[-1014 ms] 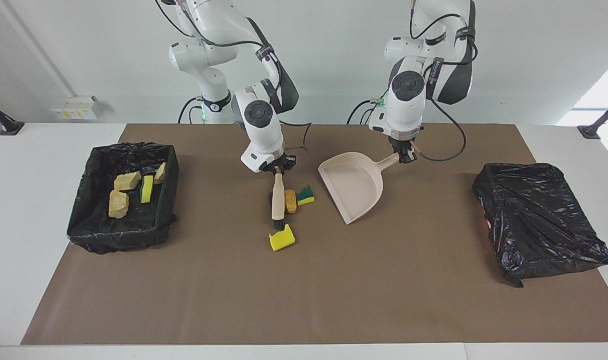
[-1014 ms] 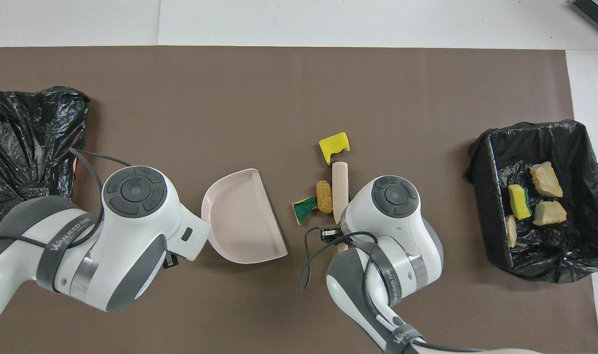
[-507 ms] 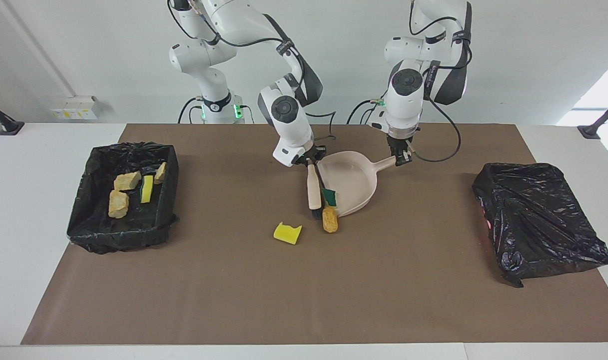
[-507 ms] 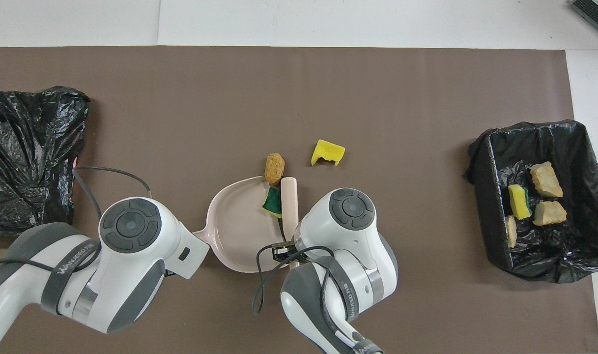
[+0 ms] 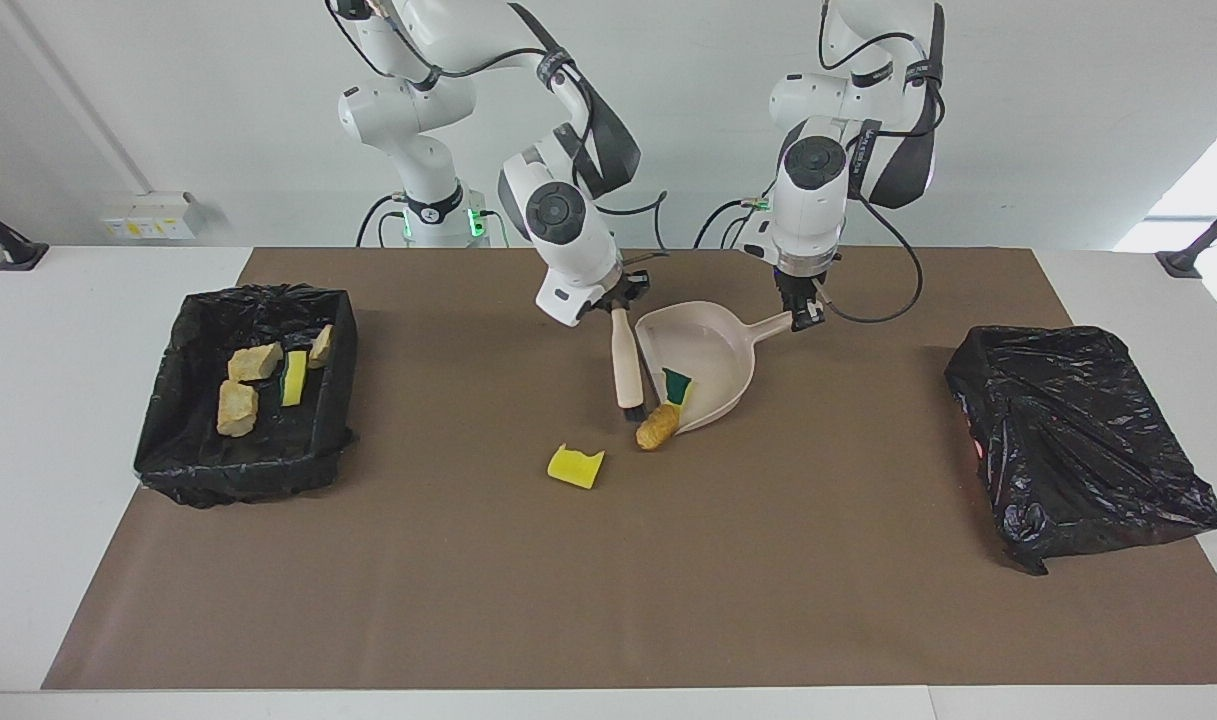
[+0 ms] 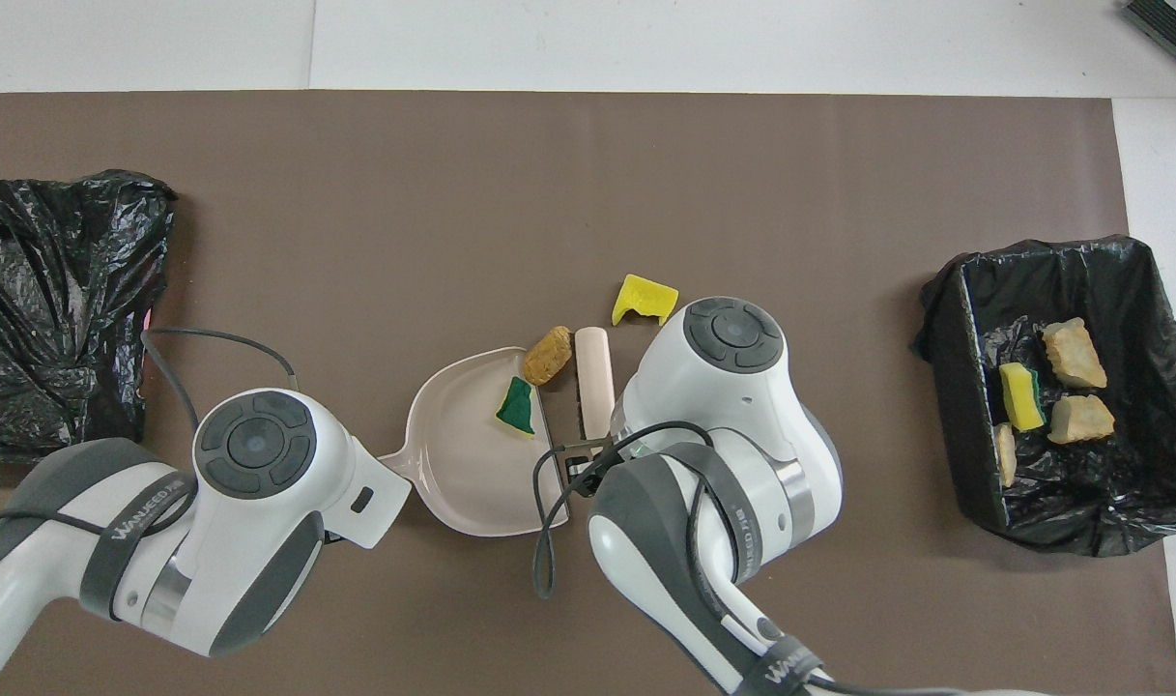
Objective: Sweep and dump trash in bin
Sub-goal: 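Sweep the sponge and cork into the dustpan with the right gripper's brush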
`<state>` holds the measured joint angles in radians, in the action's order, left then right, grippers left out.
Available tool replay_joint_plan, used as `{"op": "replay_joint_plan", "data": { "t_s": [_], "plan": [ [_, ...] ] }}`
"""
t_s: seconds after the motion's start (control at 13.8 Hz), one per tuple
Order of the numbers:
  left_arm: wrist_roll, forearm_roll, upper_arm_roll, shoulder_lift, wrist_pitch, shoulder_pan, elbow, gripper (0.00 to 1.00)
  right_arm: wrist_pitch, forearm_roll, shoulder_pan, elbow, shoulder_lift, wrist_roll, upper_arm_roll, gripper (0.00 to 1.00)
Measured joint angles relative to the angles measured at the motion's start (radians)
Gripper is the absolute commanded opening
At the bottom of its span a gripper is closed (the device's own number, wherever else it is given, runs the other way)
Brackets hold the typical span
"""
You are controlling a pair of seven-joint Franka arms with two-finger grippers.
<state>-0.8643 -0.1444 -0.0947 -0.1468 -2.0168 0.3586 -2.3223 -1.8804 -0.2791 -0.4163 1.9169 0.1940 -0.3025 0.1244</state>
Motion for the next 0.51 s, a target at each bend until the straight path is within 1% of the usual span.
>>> {"op": "replay_joint_plan", "data": {
  "t_s": [0.14,0.29,0.36,0.51],
  "plan": [
    [0.030,0.000,0.001,0.000,0.000,0.000,-0.001,0.00,0.004,0.167,0.036,-0.004,0.001,0.001,-0.002,0.00],
    [0.121,0.000,0.001,0.000,0.000,-0.001,-0.002,0.00,0.004,0.326,0.082,-0.004,0.007,0.024,-0.002,0.00],
    [0.149,0.000,0.001,0.000,0.000,-0.001,-0.002,0.00,0.004,0.392,0.109,-0.004,0.014,0.064,-0.002,0.00],
    [0.196,0.000,0.001,0.000,0.000,-0.001,-0.002,0.00,0.004,0.467,0.165,-0.015,0.043,0.150,-0.003,0.00]
  ]
}}
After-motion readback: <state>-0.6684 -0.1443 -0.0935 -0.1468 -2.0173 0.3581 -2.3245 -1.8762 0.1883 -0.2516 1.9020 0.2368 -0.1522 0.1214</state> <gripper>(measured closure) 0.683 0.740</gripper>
